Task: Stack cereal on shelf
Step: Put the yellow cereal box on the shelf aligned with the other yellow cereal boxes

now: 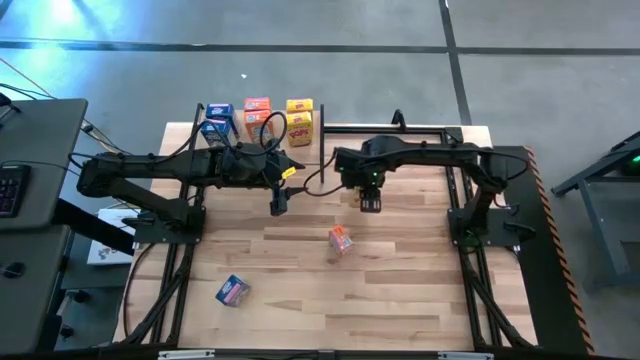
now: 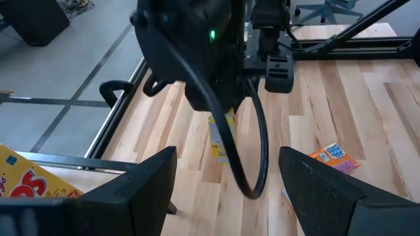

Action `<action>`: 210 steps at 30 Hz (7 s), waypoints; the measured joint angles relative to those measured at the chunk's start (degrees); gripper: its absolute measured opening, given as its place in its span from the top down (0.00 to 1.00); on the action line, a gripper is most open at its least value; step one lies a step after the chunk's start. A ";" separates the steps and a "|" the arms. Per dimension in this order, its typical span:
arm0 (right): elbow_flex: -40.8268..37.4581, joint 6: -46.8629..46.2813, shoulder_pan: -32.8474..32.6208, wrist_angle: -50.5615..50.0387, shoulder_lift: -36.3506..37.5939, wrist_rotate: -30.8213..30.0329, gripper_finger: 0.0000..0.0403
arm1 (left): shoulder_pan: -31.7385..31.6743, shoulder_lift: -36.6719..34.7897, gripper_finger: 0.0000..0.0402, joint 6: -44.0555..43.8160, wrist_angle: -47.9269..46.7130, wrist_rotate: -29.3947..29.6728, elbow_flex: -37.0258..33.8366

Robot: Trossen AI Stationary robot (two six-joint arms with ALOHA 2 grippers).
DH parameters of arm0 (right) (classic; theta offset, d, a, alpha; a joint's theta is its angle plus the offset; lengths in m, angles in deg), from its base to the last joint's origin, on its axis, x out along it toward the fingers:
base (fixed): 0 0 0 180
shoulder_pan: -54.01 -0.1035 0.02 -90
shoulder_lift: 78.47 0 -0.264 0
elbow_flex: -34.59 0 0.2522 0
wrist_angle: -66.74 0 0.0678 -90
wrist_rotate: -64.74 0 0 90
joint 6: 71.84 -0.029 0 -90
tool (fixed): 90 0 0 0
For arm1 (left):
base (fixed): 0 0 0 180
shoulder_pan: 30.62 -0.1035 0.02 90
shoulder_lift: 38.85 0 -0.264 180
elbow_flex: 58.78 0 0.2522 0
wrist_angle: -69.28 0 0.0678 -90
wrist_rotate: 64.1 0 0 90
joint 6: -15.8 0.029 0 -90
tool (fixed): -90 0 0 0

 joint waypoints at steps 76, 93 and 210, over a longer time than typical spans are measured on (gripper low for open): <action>-36.83 -10.78 -6.99 30.12 57.63 -5.07 0.42 | 0.00 0.02 0.35 0.00 0.00 0.01 0.00; -58.00 -19.19 -10.12 41.25 77.46 -5.14 0.42 | 0.00 0.04 0.35 4.05 5.66 -0.25 0.03; -83.01 -25.77 -25.18 73.36 84.91 -12.57 0.42 | -7.04 43.90 0.35 5.53 18.84 -12.73 17.51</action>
